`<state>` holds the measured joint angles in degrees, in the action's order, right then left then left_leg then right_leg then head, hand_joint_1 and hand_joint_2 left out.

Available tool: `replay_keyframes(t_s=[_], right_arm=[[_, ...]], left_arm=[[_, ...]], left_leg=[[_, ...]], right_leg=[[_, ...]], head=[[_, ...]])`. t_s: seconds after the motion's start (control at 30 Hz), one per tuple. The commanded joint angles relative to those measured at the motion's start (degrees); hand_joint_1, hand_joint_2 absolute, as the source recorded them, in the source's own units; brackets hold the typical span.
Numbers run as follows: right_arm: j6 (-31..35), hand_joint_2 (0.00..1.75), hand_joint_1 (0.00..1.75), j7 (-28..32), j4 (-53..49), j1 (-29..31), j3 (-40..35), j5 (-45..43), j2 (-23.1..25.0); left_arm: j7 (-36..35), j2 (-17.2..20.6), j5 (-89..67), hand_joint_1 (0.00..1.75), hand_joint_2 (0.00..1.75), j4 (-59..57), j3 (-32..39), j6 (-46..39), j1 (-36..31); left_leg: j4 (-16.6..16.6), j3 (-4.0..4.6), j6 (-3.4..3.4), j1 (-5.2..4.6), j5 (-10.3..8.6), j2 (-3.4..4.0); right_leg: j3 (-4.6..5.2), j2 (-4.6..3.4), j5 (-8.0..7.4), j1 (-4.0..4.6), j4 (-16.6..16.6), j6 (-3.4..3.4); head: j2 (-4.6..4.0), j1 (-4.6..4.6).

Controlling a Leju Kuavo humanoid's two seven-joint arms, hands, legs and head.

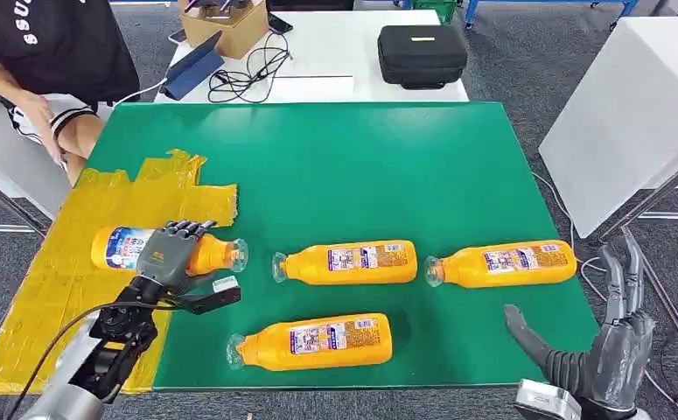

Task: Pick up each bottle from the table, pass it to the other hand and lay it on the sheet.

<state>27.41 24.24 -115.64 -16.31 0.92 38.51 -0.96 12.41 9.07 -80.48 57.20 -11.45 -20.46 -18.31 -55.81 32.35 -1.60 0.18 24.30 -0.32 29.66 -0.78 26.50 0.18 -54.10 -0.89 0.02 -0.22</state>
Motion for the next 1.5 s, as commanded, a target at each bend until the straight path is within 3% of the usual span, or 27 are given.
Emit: replay_keyframes(t_s=[0.03, 0.83, 0.93, 1.0, 1.07, 1.2, 1.23, 1.3, 1.37, 1.5], right_arm=[[1.50, 1.75, 0.00, 0.62, 1.29, 0.08, 0.16, -0.12, 1.21], [1.92, 1.75, 0.00, -0.06, 2.76, 3.34, -1.51, -0.73, 0.16], [1.65, 1.75, 0.00, -0.31, 2.20, 3.19, -1.54, 0.23, 0.71], [2.11, 1.75, 0.00, -0.58, 2.13, 3.21, -1.60, 0.83, 0.02], [5.85, 1.75, 0.00, -1.95, 3.35, 3.59, -1.50, 8.02, -0.15], [3.32, 1.75, 0.00, -9.86, 7.02, 7.02, -1.67, 21.17, -1.04], [1.88, 1.75, 0.00, -11.99, 7.89, 8.53, -1.21, 23.93, -1.19], [-7.73, 1.75, 0.00, -17.89, 10.36, 11.54, 0.72, 29.32, -3.94], [-12.17, 1.75, 0.00, -17.99, 13.31, 13.62, 3.23, 28.80, -6.27], [-12.13, 1.75, 0.00, -16.81, 13.90, 13.69, 4.28, 28.18, -6.27]], left_arm=[[0.22, -2.58, 0.48, 0.00, 1.75, -7.16, 2.11, -1.03, -2.26], [-0.06, -4.17, 1.22, 0.00, 1.75, -17.72, 6.98, -0.92, -7.64], [4.01, -5.58, 6.55, 0.00, 1.75, -9.33, 9.44, -0.93, -4.57], [9.75, -7.40, 19.44, 0.00, 1.75, 0.65, 11.91, 4.03, -2.50], [11.18, -8.65, 32.16, 0.00, 1.75, 12.34, 12.98, 9.69, -0.38], [10.54, -10.37, 47.25, 0.00, 1.75, 29.04, 13.14, 15.35, 4.89], [10.49, -10.38, 49.27, 0.00, 1.75, 31.13, 12.70, 15.74, 5.75], [11.91, -9.61, 57.98, 0.00, 1.75, 33.96, 11.21, 17.71, 6.39], [12.72, -9.03, 62.48, 0.00, 1.75, 34.09, 9.78, 19.14, 6.27], [12.91, -8.94, 62.85, 0.00, 1.75, 33.04, 9.38, 18.61, 5.88]], left_leg=[[0.05, -0.22, 0.06, 0.04, 0.07, -0.06], [0.03, -0.17, 0.05, 0.05, 0.06, 0.00], [0.03, -0.12, 0.03, 0.03, 0.04, 0.00], [-0.02, -0.26, 0.07, 0.08, 0.15, 0.00], [-0.10, -0.01, 0.03, 0.08, 0.10, -0.06], [-0.09, 0.05, 0.01, 0.08, 0.08, 0.06], [-0.10, -0.03, 0.02, 0.09, 0.13, 0.14], [-0.05, 0.02, 0.01, 0.05, 0.07, 0.22], [-0.07, -0.04, 0.01, 0.06, 0.11, 0.29], [-0.02, -0.19, 0.02, 0.05, 0.08, 0.01]], right_leg=[[-0.28, 0.14, 0.07, 0.04, 0.11, -0.05], [-0.23, 0.08, 0.03, 0.05, 0.08, -0.05], [-0.15, 0.06, 0.03, 0.02, 0.06, -0.04], [-0.33, 0.11, 0.11, 0.07, 0.08, -0.08], [-0.11, 0.13, 0.07, 0.07, 0.01, -0.07], [-0.02, -0.01, 0.01, 0.07, 0.03, -0.07], [-0.10, -0.06, 0.03, 0.08, 0.03, -0.08], [-0.02, -0.19, -0.04, 0.05, 0.04, -0.07], [-0.08, -0.23, -0.03, 0.06, 0.04, -0.09], [-0.29, 0.09, 0.03, 0.05, 0.12, -0.11]], head=[[0.00, 0.00], [0.00, 0.00], [0.00, -0.02], [0.00, -0.02], [0.00, 0.00], [0.00, -0.02], [0.00, 0.02], [0.00, 0.00], [0.00, -0.02], [0.00, 0.00]])
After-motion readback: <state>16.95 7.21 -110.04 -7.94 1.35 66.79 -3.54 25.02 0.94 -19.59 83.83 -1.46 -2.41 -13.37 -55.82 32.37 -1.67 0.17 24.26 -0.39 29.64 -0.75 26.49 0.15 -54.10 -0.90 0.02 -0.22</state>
